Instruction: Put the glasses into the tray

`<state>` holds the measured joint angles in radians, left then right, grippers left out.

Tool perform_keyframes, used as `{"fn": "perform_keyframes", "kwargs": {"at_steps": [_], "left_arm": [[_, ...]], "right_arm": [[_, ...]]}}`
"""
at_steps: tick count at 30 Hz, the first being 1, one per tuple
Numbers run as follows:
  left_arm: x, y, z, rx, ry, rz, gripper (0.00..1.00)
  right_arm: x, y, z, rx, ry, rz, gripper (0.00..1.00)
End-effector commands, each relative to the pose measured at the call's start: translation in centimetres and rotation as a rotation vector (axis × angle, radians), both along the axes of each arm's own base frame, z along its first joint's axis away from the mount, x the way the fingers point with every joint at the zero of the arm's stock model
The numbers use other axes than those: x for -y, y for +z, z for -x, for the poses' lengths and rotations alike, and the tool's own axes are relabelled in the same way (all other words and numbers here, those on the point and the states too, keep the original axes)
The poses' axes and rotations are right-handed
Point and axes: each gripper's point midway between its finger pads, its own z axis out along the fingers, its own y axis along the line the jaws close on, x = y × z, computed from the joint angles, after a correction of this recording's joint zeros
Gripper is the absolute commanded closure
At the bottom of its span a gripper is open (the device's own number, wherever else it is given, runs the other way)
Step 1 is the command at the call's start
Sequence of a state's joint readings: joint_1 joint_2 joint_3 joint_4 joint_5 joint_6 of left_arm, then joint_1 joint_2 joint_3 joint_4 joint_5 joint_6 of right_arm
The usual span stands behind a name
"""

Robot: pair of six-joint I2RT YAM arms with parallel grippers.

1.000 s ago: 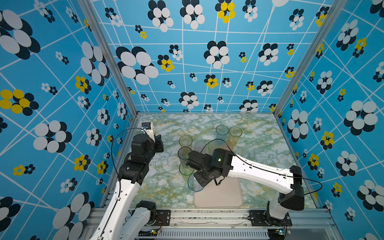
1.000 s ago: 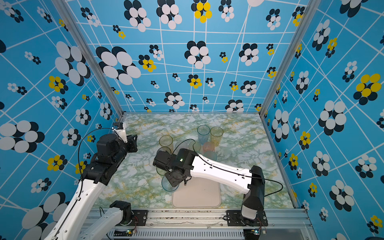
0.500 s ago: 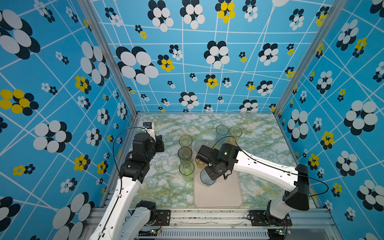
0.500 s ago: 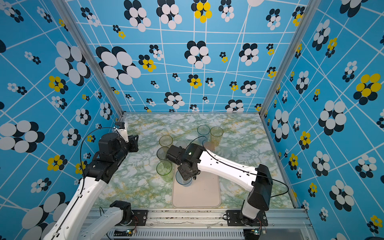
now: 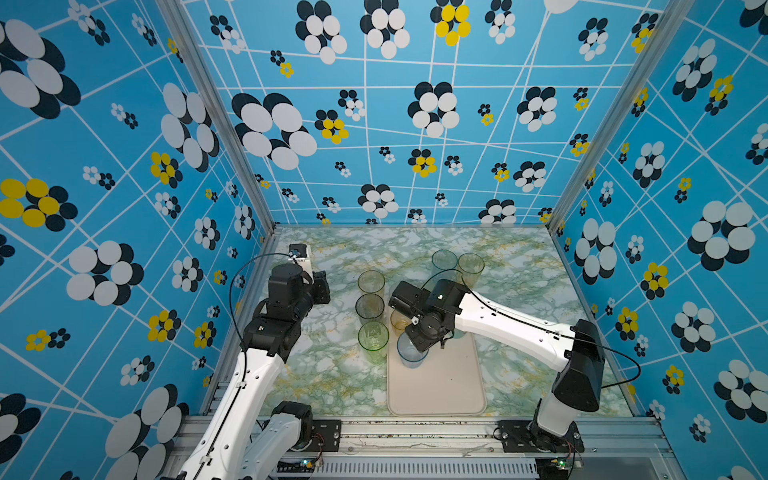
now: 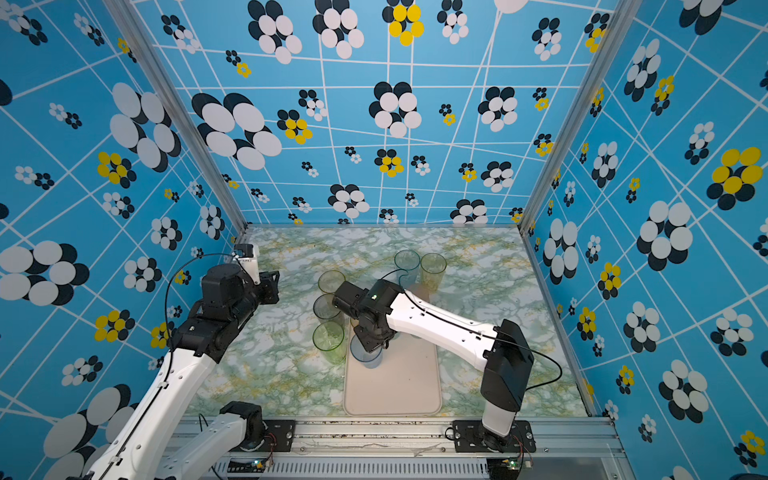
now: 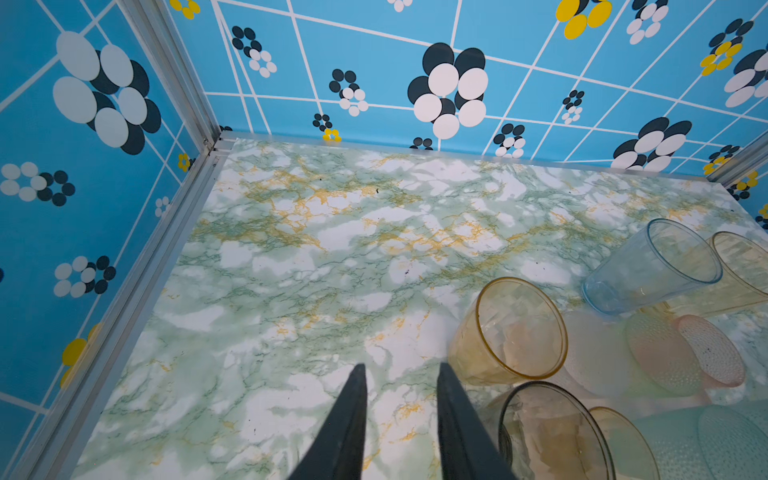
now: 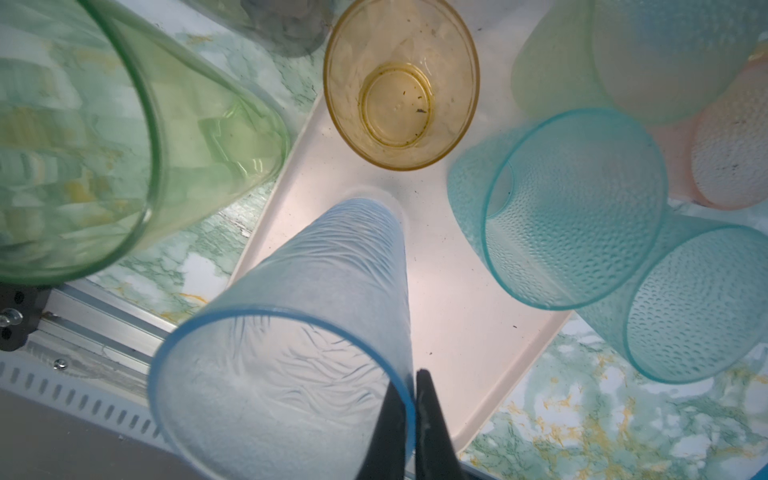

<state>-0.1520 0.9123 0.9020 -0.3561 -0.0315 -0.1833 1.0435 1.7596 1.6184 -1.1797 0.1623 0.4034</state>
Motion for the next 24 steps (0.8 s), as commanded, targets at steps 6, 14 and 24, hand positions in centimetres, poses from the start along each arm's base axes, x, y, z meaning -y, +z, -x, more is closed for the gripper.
{"fn": "perform_keyframes", "kwargs": {"at_steps": [6,14,24], "left_arm": [[-0.1,0.2,-0.2,-0.003,-0.008,-0.004,0.69],[-0.1,0.2,-0.3,-0.008,-0.011,-0.001,0.69],[-0.2,0.2,-0.4,-0.012,-0.014,0.002,0.69]], "right_arm": [[-1.8,0.6,-1.3,-0.003,0.027,-0.062,1.0],[-1.7,0.2,-1.7,-0.015,0.022,-0.055,1.0],[-1.5,-0.3,-2.1,-0.024,0.014,-0.05,0.96]]}}
